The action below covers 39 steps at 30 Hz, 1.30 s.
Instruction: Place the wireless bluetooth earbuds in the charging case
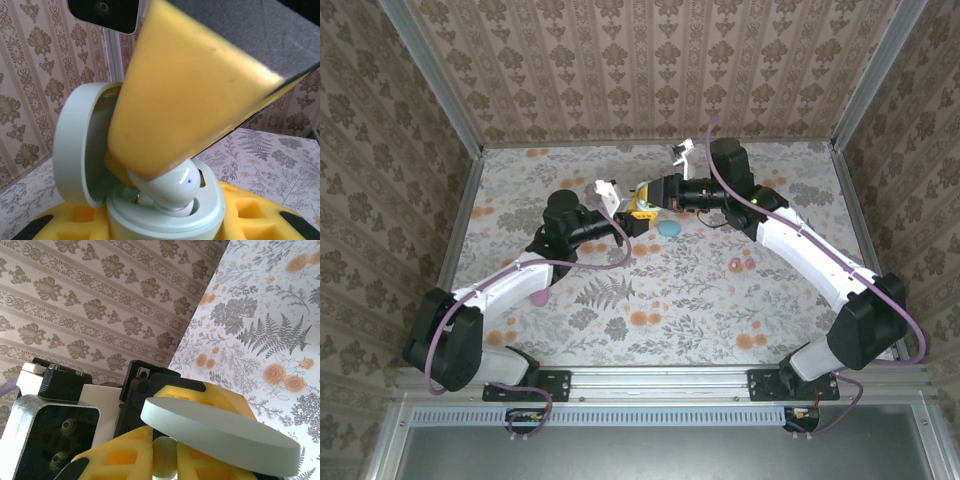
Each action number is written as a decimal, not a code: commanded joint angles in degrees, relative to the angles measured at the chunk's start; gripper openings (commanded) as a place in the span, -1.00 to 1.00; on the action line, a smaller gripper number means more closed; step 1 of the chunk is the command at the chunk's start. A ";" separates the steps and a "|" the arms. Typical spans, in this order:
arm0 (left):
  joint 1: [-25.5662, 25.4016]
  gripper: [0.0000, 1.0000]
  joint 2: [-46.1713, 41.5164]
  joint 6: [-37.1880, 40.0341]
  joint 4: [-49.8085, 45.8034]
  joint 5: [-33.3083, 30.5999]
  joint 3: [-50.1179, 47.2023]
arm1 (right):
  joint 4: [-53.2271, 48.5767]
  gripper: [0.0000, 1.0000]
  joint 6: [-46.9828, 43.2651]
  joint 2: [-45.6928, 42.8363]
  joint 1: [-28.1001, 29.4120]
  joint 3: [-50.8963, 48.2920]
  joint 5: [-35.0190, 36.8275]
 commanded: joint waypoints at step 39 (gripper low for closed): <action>-0.63 -0.58 0.27 0.27 4.58 -4.44 0.27 | -7.16 -0.65 1.65 0.97 2.73 2.90 1.40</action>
